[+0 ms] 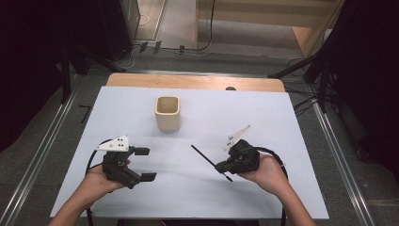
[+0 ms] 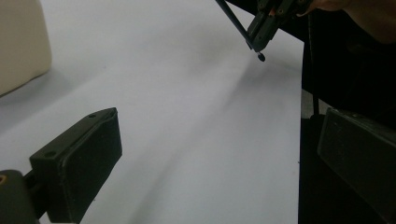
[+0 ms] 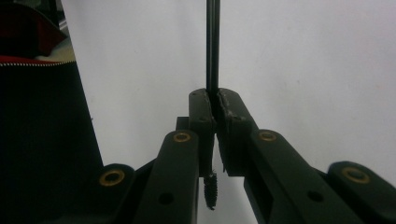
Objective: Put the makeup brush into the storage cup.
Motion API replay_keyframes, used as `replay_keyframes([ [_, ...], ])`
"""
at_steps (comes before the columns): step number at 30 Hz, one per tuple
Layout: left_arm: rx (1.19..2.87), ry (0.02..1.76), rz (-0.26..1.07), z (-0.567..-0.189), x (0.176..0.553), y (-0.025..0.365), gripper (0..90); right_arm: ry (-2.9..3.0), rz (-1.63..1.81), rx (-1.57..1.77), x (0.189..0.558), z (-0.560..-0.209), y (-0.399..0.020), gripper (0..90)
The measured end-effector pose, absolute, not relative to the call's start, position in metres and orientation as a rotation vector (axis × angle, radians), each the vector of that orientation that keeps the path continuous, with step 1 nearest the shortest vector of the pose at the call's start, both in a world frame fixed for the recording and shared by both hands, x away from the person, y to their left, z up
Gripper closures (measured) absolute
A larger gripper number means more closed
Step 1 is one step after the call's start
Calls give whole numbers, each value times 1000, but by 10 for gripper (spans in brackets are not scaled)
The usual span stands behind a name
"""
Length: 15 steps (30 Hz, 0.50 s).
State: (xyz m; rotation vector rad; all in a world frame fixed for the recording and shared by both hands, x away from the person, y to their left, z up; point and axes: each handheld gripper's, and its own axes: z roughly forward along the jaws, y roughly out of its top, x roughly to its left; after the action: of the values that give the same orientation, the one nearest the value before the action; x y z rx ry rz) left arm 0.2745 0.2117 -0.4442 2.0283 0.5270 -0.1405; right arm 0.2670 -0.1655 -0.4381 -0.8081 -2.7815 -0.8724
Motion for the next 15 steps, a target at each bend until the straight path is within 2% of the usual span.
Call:
replay_keyframes([
  [15, 2065, 494, -175, -431, 279, 185, 0, -2857, -725, -676, 267, -437, -142, 865],
])
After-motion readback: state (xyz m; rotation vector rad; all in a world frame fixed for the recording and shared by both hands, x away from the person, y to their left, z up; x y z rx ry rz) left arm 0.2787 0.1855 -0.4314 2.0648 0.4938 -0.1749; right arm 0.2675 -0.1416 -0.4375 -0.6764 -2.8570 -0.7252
